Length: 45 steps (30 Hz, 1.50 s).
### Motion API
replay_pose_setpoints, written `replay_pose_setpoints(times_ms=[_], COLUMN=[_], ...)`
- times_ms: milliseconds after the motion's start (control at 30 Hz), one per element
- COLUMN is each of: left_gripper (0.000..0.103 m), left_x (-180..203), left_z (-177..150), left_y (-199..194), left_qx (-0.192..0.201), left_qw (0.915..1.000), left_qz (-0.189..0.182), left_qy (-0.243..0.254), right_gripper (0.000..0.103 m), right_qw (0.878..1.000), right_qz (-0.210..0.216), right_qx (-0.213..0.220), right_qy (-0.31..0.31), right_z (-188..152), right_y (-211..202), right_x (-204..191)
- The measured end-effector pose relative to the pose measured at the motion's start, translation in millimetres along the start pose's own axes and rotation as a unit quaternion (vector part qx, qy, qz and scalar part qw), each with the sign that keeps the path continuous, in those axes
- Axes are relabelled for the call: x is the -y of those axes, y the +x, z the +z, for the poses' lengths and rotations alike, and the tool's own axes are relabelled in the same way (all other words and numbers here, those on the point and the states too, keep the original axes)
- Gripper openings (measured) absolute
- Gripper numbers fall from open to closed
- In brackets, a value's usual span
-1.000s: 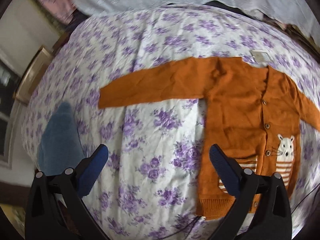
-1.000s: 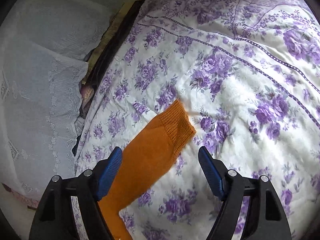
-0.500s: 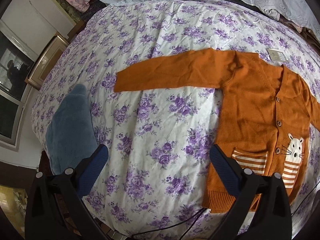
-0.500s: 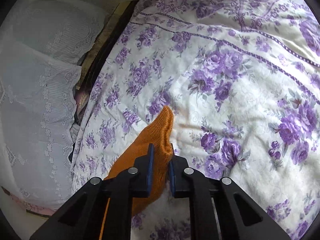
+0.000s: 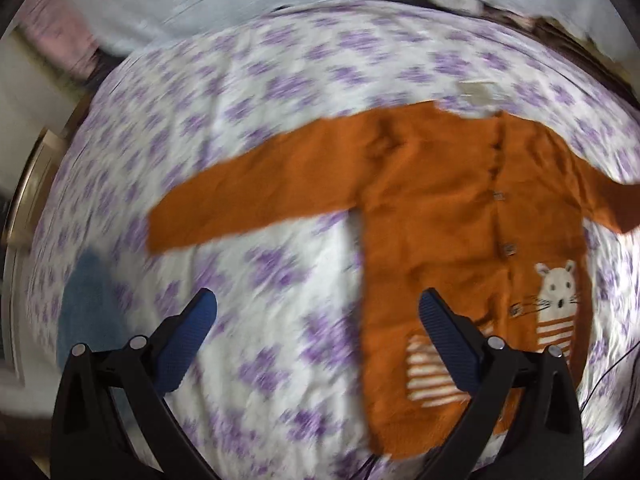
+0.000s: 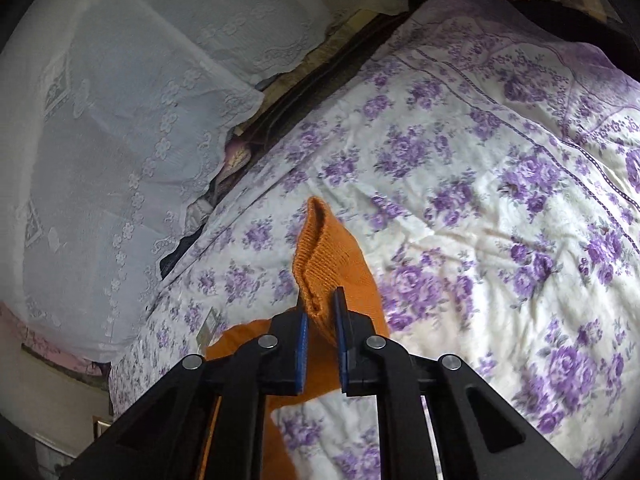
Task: Fold small clothes
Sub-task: 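Carry the held sleeve across the cardigan body with the right tool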
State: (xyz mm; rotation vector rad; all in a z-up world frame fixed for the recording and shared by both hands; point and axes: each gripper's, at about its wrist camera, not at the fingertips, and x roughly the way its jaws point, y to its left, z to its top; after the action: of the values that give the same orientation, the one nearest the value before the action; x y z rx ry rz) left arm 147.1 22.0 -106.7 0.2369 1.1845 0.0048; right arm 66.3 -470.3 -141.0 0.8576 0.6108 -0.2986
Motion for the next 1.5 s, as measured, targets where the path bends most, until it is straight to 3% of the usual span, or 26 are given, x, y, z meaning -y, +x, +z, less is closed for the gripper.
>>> replay_pose_setpoints(times_ms=[133,200,333,533,667,800,900,1033,1133,1400,1500], left_gripper=[0.099,0.099,0.098,0.098,0.098,0.098,0.098,0.098,0.098,0.098,0.097], left_x=[61,80,102,67,50,40,48,64,68,83,95], left_z=[37,51,70,102,105,107,108,99,83,74,70], left_y=[13,23,35,24,30,46,65,103,126,136,134], left_qx=[0.035,0.033,0.023,0.030,0.014,-0.011,-0.047,-0.112,-0.156,-0.172,-0.174], left_qw=[0.9957,0.9932,0.9898,0.9843,0.9788,0.9604,0.9420,0.9310,0.9184,0.8904,0.8910], left_qz=[-0.055,-0.085,-0.103,-0.169,-0.204,-0.278,-0.332,-0.347,-0.362,-0.416,-0.414], left_qy=[0.066,0.073,0.095,0.041,0.016,-0.004,-0.001,-0.014,-0.030,-0.065,-0.066], right_gripper=[0.012,0.012,0.012,0.012,0.012,0.012,0.012,0.012,0.012,0.012,0.016], right_qw=[0.999,0.998,0.994,0.982,0.975,0.965,0.957,0.940,0.937,0.960,0.967], right_qz=[0.022,0.029,0.050,0.080,0.093,0.088,0.077,0.062,0.065,0.053,0.046], right_qx=[-0.011,-0.015,-0.038,-0.082,-0.110,-0.133,-0.149,-0.226,-0.228,-0.210,-0.196], right_qy=[-0.033,-0.054,-0.095,-0.150,-0.169,-0.207,-0.236,-0.249,-0.257,-0.178,-0.155], right_z=[-16,-23,-46,-91,-122,-150,-166,-194,-202,-163,-149], right_y=[-6,-8,-1,33,57,74,88,114,101,71,62], right_x=[-48,-72,-120,-180,-210,-231,-234,-220,-203,-133,-115])
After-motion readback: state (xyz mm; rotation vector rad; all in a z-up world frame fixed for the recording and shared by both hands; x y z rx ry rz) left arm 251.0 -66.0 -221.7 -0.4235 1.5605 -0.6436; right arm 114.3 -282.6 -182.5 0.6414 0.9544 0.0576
